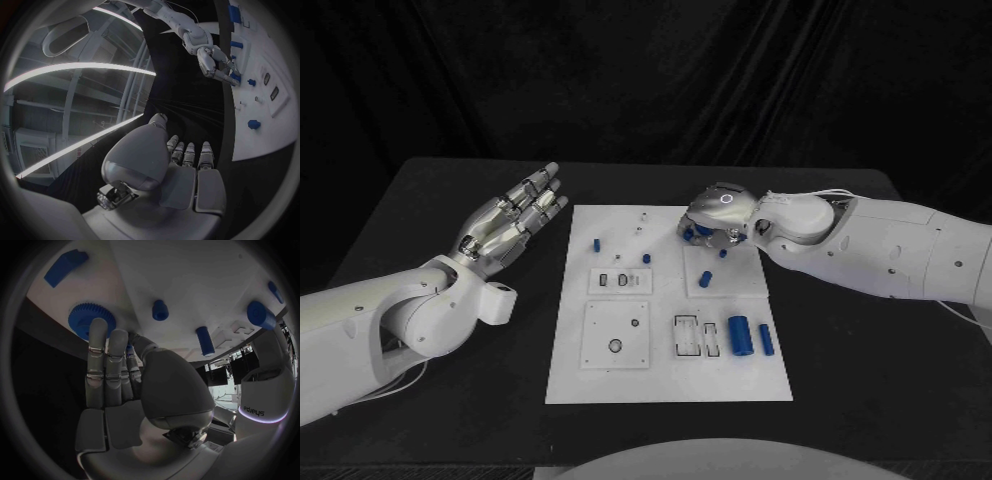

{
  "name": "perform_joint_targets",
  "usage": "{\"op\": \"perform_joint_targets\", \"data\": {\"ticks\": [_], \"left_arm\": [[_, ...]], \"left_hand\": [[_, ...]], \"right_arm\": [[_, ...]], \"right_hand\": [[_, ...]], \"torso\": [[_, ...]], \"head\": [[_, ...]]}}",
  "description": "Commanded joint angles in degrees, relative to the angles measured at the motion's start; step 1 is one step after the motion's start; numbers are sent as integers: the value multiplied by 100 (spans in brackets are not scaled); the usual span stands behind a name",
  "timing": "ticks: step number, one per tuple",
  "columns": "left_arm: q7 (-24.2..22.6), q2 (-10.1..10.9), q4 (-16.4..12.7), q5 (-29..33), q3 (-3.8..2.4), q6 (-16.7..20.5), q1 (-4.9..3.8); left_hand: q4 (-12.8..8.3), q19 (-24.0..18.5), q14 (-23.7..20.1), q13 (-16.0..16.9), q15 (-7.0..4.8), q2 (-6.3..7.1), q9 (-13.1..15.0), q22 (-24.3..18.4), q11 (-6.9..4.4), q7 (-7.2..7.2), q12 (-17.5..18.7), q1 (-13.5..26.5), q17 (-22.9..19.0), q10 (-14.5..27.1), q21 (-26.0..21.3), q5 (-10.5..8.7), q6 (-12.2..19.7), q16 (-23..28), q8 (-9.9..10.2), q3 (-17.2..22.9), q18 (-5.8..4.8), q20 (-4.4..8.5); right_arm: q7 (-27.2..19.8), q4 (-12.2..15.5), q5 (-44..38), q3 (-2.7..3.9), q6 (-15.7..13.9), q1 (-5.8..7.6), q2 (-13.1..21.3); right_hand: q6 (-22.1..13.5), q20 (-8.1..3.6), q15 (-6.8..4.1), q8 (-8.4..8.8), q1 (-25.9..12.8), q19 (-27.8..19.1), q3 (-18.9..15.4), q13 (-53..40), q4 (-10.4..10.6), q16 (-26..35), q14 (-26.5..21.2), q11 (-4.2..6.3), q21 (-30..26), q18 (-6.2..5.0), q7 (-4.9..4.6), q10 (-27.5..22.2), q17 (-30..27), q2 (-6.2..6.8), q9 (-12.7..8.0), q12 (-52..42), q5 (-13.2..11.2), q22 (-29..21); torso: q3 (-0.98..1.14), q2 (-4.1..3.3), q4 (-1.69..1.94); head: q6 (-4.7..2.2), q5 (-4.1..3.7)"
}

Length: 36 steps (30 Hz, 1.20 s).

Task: Assemble the parts on the task board

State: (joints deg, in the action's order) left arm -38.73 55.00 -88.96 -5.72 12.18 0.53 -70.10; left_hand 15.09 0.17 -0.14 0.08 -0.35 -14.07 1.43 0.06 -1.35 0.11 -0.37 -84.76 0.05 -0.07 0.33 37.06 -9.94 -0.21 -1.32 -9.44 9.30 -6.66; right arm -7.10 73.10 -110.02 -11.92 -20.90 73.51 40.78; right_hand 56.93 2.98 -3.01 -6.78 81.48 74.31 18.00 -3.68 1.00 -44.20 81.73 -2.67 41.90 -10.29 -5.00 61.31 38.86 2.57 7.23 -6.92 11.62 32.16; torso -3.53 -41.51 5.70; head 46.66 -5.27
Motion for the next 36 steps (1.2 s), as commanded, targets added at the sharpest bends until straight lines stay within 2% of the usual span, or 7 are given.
{"op": "perform_joint_targets", "data": {"ticks": [1, 2, 9, 13, 18, 25, 36], "left_arm": [[-391, 4, -18, -53, -4, -115, -11], [-388, 5, -20, -53, -4, -117, -11], [-349, 30, -26, -52, -4, -133, -11], [-324, 43, -32, -52, -4, -130, -11], [-285, 46, -44, -52, -3, -132, -10], [-270, 60, -93, -52, -3, -115, -10], [-309, 97, -155, -136, -3, -86, -11]], "left_hand": [[-6, -17, 14, -8, 40, -5, 6, -6, 49, 34, 37, -65, -5, 7, -33, 35, -7, 21, -22, 41, 106, -46], [-14, -17, 14, -8, 44, -5, 6, -6, 52, 37, 37, -73, -5, 7, -33, 43, -9, 21, -23, 48, 106, -52], [-71, -17, 14, -8, 96, -1, 8, -6, 60, 47, 37, -120, -5, 7, -33, 87, -26, 21, -25, 88, 105, -96], [-89, -17, 14, -8, 125, 5, 9, -6, 57, 45, 37, -129, -5, 7, -33, 102, -28, 21, -26, 98, 104, -118], [-100, -17, 14, -8, 139, 12, 9, -6, 50, 33, 37, -136, -5, 7, -33, 116, -34, 21, -27, 103, 103, -127], [-103, -17, 14, -8, 146, 16, 9, -6, 45, 25, 37, -138, -5, 7, -33, 122, -34, 21, -27, 103, 102, -129], [-107, -17, 14, -8, 157, 21, 9, -6, 40, 11, 37, -138, -5, 7, -33, 127, -34, 21, -27, 103, 102, -131]], "right_arm": [[-95, 2, -51, 5, -529, -17, 5], [-114, 14, -51, 5, -604, -17, 10], [-110, 211, -51, 5, -800, 26, 90], [-99, 354, -51, 5, -701, 204, 78], [-101, 438, 180, 5, -531, 474, -40], [-199, 85, 570, 6, -246, 639, -478], [-126, -632, 697, 6, 138, 661, -1041]], "right_hand": [[93, -21, -45, -54, 83, 22, 66, -18, -6, -116, 39, 28, 171, 38, 2, 138, 120, -26, 37, 0, -108, 204], [368, -45, -76, -200, 184, 109, 106, -53, -48, -357, 124, 86, 451, 80, 36, 441, 367, -66, 124, -102, -260, 527], [507, -78, -99, -244, 231, 178, 86, -22, 15, -662, 215, 107, 917, 156, 38, 729, 694, -49, 240, 0, -514, 1089], [468, -73, -91, -203, 216, 155, 67, -9, 86, -671, 211, 93, 968, 162, 31, 732, 713, -47, 252, 90, -652, 1166], [441, -70, -91, -175, 226, 148, 67, -7, 116, -702, 214, 97, 1008, 168, 29, 735, 753, -53, 254, 137, -700, 1225], [540, -50, -61, -194, 220, 147, 49, -16, 197, -813, 239, 41, 1118, 187, -40, 869, 878, -94, 290, 187, -706, 1376], [441, -26, -34, -105, 186, 98, 21, -4, 275, -818, 212, 7, 1134, 185, -63, 813, 897, -95, 268, 303, -795, 1429]], "torso": [[0, 1, 0], [0, 1, 0], [-1, 4, -10], [-1, 4, -13], [-2, 5, -14], [-6, -6, -9], [-25, -54, 64]], "head": [[6, 1], [6, 1], [28, 45], [51, 150], [83, 186], [132, 258], [126, 190]]}}
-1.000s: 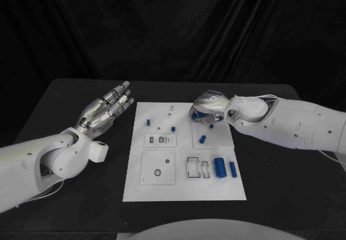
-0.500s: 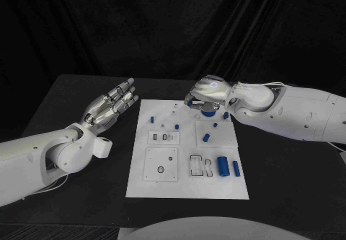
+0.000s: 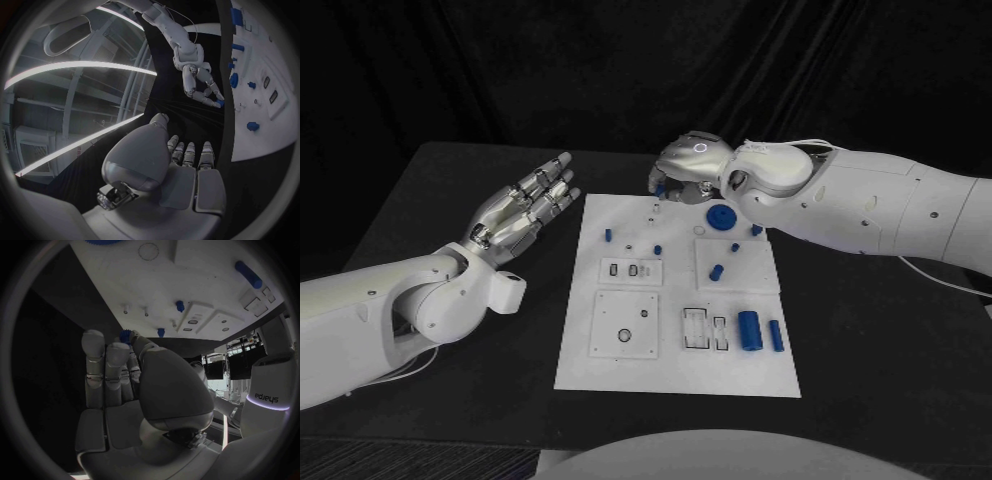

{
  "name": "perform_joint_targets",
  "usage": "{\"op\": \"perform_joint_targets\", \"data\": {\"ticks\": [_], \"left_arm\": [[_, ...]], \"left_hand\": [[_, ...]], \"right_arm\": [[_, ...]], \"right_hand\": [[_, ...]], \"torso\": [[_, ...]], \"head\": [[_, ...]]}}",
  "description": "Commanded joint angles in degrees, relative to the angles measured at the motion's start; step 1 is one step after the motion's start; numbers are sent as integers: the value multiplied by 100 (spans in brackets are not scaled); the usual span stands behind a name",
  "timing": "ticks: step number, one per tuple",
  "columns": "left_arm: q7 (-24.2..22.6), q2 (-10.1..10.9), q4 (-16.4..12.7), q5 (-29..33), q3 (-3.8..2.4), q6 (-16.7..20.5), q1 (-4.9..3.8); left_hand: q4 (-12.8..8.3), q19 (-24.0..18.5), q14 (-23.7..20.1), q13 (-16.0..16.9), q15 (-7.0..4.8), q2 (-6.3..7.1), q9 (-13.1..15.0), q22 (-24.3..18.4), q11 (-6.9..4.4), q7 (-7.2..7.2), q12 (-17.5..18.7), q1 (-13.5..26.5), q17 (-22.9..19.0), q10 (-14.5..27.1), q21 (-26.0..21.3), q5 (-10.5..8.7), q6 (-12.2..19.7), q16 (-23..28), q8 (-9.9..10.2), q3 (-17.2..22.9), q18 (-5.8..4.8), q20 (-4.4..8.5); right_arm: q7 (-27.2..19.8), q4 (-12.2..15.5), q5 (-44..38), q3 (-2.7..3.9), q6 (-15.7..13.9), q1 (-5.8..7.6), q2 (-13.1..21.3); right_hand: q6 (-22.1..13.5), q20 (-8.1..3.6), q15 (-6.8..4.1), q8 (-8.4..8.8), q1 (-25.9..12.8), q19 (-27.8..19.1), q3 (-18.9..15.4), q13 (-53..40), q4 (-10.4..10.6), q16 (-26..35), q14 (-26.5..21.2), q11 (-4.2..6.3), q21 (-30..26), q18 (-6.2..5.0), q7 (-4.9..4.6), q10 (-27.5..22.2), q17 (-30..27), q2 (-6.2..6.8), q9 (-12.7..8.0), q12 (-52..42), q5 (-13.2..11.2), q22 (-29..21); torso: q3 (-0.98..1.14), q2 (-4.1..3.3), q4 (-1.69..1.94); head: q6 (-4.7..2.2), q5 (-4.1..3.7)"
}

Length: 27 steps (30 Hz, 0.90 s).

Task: Assemble the parts on the task board

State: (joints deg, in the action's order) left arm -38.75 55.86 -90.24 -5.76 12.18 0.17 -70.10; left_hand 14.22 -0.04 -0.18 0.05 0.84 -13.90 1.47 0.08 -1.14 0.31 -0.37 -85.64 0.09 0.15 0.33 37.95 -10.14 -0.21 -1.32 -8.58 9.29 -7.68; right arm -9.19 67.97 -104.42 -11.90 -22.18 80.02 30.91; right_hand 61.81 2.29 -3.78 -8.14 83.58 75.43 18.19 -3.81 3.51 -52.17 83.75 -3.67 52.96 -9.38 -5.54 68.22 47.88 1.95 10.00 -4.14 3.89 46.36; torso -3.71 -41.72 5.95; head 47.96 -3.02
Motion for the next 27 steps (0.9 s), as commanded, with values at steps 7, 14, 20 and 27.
{"op": "perform_joint_targets", "data": {"ticks": [7, 14, 20, 27], "left_arm": [[-330, 14, -32, -345, -4, -69, -10], [-341, 12, -36, -395, -4, -83, -10], [-342, 17, -44, -405, -4, -90, -10], [-340, 20, -54, -407, -4, -97, -10]], "left_hand": [[-17, 4, 18, -5, 44, 15, 3, -8, 24, -24, 37, -43, -9, -15, -33, 30, 5, 21, -23, 10, 103, -29], [-13, 4, 18, -5, 49, 19, 3, -8, 26, -29, 37, -38, -9, -15, -33, 24, 3, 21, -23, 7, 102, -29], [-13, 4, 18, -5, 49, 19, 3, -8, 26, -29, 37, -38, -9, -15, -33, 24, 3, 21, -23, 7, 102, -29], [-12, 4, 18, -5, 50, 21, 2, -8, 27, -32, 37, -35, -9, -15, -33, 21, 11, 21, -22, 4, 102, -29]], "right_arm": [[109, -294, 146, 4, 401, 5, -164], [94, -304, 148, 4, 502, -3, -175], [105, -311, 148, 4, 530, -18, -179], [157, -336, 149, 4, 581, -51, -187]], "right_hand": [[-109, 58, 58, 86, -13, -48, 0, 11, 38, -10, -16, 86, 21, 91, -30, 71, -8, -5, -28, 60, 0, 23], [-149, 71, 71, 128, 23, -64, 20, 13, 39, -13, -38, 77, 52, 97, -36, 10, 4, 4, -42, 67, 15, 81], [-148, 72, 71, 130, 35, -65, 26, 12, 35, -15, -41, 78, 62, 99, -35, 6, 8, 5, -43, 65, 21, 95], [-162, 75, 74, 145, 46, -78, 30, 12, 34, -11, -50, 69, 61, 97, -44, -11, 7, 15, -48, 67, 25, 102]], "torso": [[-13, -93, 103], [-17, -140, 115], [-17, -146, 108], [-15, -126, 101]], "head": [[-51, -132], [-97, -163], [-125, -195], [-118, -192]]}}
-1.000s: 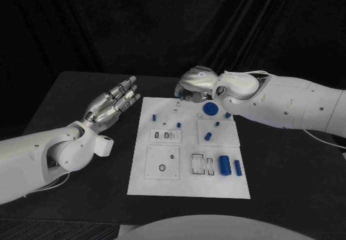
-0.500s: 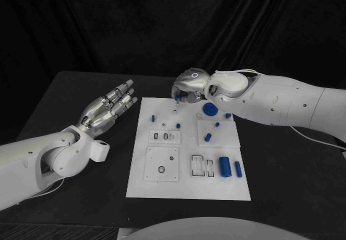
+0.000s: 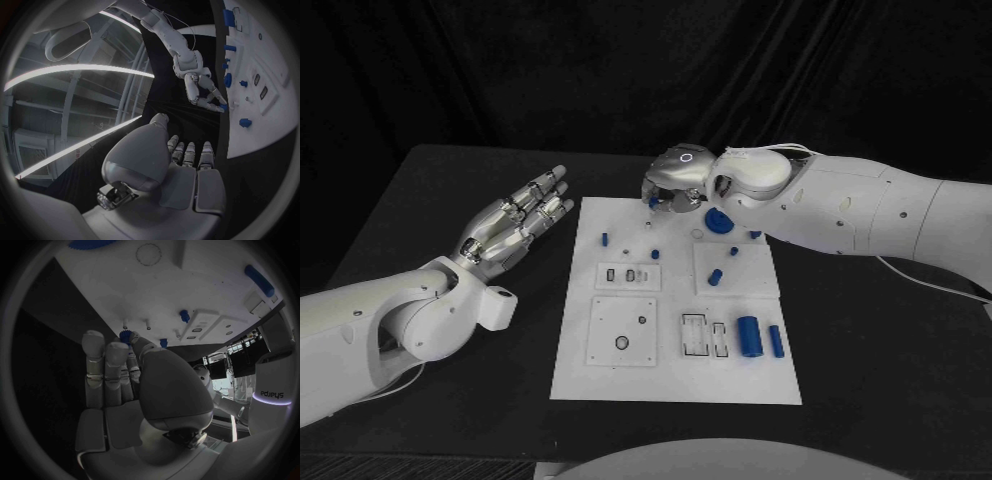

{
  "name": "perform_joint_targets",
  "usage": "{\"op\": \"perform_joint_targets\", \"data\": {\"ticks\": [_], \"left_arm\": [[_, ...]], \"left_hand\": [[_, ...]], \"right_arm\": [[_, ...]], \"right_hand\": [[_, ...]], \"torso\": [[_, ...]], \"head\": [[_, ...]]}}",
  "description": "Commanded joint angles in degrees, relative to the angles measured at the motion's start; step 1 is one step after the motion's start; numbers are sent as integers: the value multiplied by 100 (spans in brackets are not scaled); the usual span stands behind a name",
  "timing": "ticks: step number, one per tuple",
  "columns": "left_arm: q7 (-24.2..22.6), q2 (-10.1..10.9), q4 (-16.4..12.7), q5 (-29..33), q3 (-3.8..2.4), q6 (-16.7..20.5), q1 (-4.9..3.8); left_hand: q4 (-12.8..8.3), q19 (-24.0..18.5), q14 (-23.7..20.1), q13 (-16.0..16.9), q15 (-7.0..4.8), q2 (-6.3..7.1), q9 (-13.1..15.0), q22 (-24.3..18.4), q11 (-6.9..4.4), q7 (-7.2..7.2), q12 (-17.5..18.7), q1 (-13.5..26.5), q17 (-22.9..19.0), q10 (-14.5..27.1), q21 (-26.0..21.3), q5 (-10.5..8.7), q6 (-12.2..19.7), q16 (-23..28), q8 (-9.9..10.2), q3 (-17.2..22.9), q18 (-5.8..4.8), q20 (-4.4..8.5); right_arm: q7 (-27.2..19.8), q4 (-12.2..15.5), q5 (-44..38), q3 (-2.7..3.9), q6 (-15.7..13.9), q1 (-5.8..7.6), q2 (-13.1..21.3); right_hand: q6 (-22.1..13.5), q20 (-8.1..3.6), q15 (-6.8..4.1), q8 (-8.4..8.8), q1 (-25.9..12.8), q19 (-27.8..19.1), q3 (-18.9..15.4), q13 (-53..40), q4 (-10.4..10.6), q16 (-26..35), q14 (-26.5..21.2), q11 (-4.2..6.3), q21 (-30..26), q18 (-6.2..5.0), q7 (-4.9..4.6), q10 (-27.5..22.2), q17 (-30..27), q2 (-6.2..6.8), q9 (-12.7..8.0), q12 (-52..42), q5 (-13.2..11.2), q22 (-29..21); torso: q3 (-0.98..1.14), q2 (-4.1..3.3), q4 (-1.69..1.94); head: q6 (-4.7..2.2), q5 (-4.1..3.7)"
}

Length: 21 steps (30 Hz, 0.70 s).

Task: Assemble the parts on the task board

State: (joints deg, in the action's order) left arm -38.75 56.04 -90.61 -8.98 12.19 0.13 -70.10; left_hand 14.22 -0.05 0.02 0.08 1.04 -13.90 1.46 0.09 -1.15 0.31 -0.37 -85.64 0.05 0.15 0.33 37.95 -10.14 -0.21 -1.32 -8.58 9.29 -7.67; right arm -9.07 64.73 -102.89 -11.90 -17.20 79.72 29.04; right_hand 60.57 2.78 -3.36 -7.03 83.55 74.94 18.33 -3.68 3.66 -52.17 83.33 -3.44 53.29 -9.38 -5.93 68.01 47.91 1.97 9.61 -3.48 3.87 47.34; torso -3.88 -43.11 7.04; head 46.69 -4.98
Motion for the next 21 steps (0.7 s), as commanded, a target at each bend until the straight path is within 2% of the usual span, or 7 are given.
{"op": "perform_joint_targets", "data": {"ticks": [1, 9, 15, 21], "left_arm": [[-339, 3, -18, -85, -5, -94, -10], [-331, -1, -13, -85, -5, -109, -10], [-326, -36, 11, -86, -5, -134, -10], [-309, -46, 20, -86, -5, -158, -10]], "left_hand": [[-12, 5, -2, -8, 30, 21, 3, -9, 27, -32, 37, -35, -5, -15, -33, 22, 10, 21, -22, 5, 102, -29], [-9, 5, -2, -8, 32, 23, 3, -9, 30, -35, 37, -32, -5, -15, -33, 19, 12, 21, -21, 3, 101, -30], [-7, 5, -2, -8, 36, 22, 1, -9, 32, -37, 37, -29, -5, -15, -33, 17, 23, 21, -19, 2, 101, -31], [-5, 5, -2, -8, 38, 21, 1, -9, 33, -37, 37, -27, -5, -15, -33, 17, 23, 21, -19, 2, 100, -32]], "right_arm": [[151, -15, -4, 4, 88, -25, 0], [186, -64, -4, 4, 141, -59, -9], [210, -190, -4, 4, 111, -136, -72], [213, -303, -4, 4, 67, -202, -128]], "right_hand": [[-47, 28, 34, 42, 50, -34, 17, -1, 21, -15, -11, 42, 27, 98, -9, -1, 10, 18, -11, 2, 26, 6], [-53, 31, 36, 49, 51, -42, 18, -1, 24, 0, -19, 39, 22, 97, -11, -11, -6, 21, -14, 3, 25, 4], [-60, 34, 39, 57, 54, -50, 21, -1, 27, 18, -30, 40, 24, 98, -9, -23, -23, 23, -17, 3, 23, 11], [-80, 42, 49, 81, 45, -99, 22, -2, 46, 88, -73, 30, -26, 87, -9, -60, -87, 35, -25, 3, 22, -26]], "torso": [[0, 14, -11], [-6, 9, -3], [-4, 4, 3], [-4, 2, 5]], "head": [[9, 10], [17, -11], [27, -32], [33, -20]]}}
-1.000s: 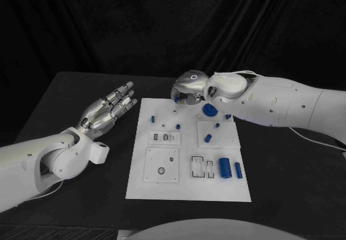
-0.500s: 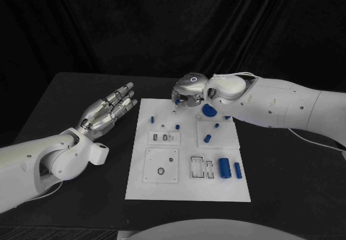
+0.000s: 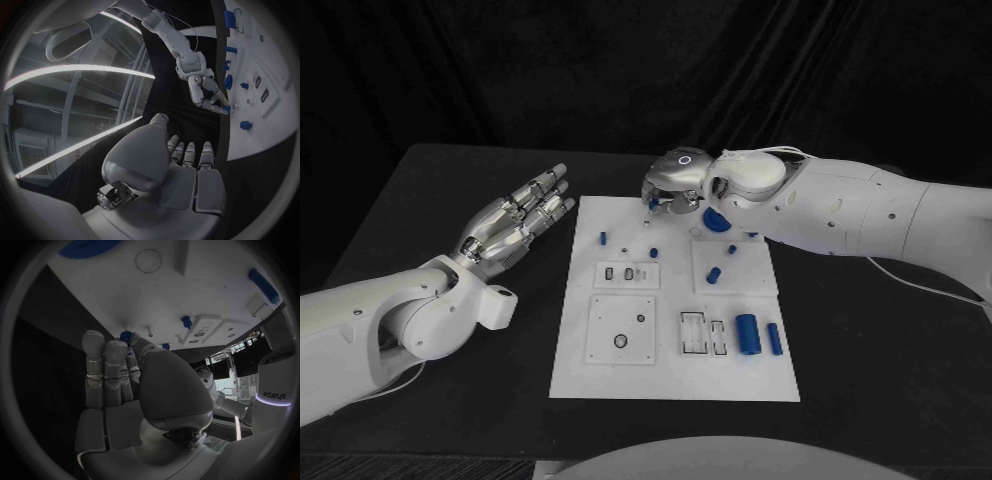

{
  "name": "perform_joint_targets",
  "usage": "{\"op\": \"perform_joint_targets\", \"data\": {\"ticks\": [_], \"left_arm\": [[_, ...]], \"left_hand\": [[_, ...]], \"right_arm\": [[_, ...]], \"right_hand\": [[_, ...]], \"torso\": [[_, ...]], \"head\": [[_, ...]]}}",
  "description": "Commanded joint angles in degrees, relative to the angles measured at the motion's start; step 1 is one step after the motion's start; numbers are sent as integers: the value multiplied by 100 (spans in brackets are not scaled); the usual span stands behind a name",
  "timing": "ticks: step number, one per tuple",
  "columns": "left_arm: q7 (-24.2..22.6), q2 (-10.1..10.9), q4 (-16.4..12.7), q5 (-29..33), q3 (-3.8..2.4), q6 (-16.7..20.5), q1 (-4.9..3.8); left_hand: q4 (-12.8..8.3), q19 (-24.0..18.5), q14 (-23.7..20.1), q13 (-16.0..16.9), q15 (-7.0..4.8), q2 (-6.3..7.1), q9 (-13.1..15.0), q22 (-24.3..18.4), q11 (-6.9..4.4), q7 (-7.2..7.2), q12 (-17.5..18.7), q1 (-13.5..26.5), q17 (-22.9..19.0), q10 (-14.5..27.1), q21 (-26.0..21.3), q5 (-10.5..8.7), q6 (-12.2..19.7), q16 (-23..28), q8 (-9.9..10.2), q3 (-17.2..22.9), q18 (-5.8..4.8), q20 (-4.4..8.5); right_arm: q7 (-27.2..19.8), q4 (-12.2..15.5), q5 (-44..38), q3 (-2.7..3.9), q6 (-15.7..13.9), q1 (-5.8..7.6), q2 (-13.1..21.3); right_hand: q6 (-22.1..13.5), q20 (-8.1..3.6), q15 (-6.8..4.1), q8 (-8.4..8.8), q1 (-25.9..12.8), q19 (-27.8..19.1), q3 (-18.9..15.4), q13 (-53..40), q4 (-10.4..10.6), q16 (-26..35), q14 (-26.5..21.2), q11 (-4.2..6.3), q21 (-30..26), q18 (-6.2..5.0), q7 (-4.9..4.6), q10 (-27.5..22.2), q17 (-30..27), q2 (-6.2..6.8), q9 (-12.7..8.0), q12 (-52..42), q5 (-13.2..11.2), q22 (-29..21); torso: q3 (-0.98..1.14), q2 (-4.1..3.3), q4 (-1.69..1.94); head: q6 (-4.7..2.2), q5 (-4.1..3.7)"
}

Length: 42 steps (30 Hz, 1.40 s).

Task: Assemble the parts on the task board

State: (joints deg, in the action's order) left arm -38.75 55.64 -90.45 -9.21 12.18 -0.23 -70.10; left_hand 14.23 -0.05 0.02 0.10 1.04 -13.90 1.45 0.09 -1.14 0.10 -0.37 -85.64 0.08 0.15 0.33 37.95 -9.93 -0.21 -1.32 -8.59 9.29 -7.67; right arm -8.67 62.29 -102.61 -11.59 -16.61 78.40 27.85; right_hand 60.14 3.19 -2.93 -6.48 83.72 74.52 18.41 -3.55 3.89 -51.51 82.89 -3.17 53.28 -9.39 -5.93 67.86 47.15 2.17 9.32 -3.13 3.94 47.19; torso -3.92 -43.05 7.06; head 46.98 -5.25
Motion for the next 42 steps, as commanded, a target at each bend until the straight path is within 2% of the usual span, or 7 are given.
{"op": "perform_joint_targets", "data": {"ticks": [1, 14, 22, 23, 30, 38, 42], "left_arm": [[-305, -6, 7, -63, -4, -126, -10], [-260, -27, 43, -63, -4, -181, -10], [-248, -30, 58, -63, -4, -194, -10], [-246, -30, 61, -63, -4, -195, -10], [-234, -20, 70, -63, -4, -212, -10], [-226, 2, 78, -63, -4, -218, -10], [-212, 20, 72, -63, -4, -215, -10]], "left_hand": [[-5, 5, -2, -10, 38, 21, 1, -9, 33, -16, 37, -27, -8, -15, -33, 17, 2, 21, -19, 3, 100, -32], [0, 5, -2, -10, 52, -2, 5, -9, 36, 24, 37, -23, -8, -15, -33, 17, -18, 21, -22, 16, 98, -50], [0, 5, -2, -10, 54, -6, 6, -9, 37, 33, 37, -23, -8, -15, -33, 17, -25, 21, -24, 19, 98, -55], [0, 5, -2, -10, 54, -7, 6, -9, 39, 38, 37, -23, -8, -15, -33, 17, -26, 21, -24, 20, 98, -58], [-1, 5, -2, -10, 54, -7, 7, -9, 45, 45, 37, -22, -8, -15, -33, 16, -27, 21, -25, 21, 98, -62], [-1, 5, -2, -10, 54, -7, 7, -9, 45, 45, 37, -22, -8, -15, -33, 16, -27, 21, -25, 21, 98, -62], [-2, 5, -2, -10, 54, -6, 7, -9, 56, 56, 37, -21, -8, -15, -33, 15, -27, 21, -25, 23, 98, -69]], "right_arm": [[170, -76, -32, -27, -9, -78, -19], [116, -146, -32, -27, -150, -111, -83], [367, -167, -32, -27, 313, -112, -72], [404, -171, -32, -27, 366, -113, -63], [501, -119, -32, -27, 119, -111, 64], [458, 447, -32, -27, -577, 89, 464], [523, 918, -32, -27, -738, 361, 800]], "right_hand": [[-39, 3, 7, 29, 36, -65, 19, -15, 22, 29, -39, 7, -26, 88, -6, -51, -16, 12, 2, -34, 20, -7], [-52, 9, 9, 50, 48, -111, 34, -17, 30, 113, -90, 13, -55, 80, 6, -76, -93, 12, -5, -34, 32, -16], [-546, 59, 73, 295, -98, -357, -49, 2, 152, 443, -295, -59, -353, 27, 8, -785, -387, 238, -153, -27, 21, -238], [-1268, 121, 148, 258, -191, -583, -202, 0, 158, 791, -507, -163, -685, -15, 394, -1456, -704, 350, -328, -29, 15, -523], [-3184, 213, 209, 379, -279, -843, -702, -18, 116, 1020, -777, -199, -1135, -100, 718, -2505, -921, 297, -651, -25, 16, -740], [-3156, 222, 219, 338, -276, -843, -956, 38, 479, 1015, -813, -200, -1237, -106, 757, -3345, -934, 472, -635, 12, -40, -712], [-2889, 245, 239, 298, -176, -967, -986, -126, 751, 1246, -1037, -165, -1477, -107, 738, -2266, -1056, 387, -607, -195, -46, -766]], "torso": [[0, -4, 3], [7, -4, 14], [0, 1, 2], [0, 0, 1], [1, 0, 4], [2, 1, 4], [8, 8, -16]], "head": [[5, 12], [5, -10], [7, 11], [5, 17], [-19, 13], [-48, 33], [-34, 66]]}}
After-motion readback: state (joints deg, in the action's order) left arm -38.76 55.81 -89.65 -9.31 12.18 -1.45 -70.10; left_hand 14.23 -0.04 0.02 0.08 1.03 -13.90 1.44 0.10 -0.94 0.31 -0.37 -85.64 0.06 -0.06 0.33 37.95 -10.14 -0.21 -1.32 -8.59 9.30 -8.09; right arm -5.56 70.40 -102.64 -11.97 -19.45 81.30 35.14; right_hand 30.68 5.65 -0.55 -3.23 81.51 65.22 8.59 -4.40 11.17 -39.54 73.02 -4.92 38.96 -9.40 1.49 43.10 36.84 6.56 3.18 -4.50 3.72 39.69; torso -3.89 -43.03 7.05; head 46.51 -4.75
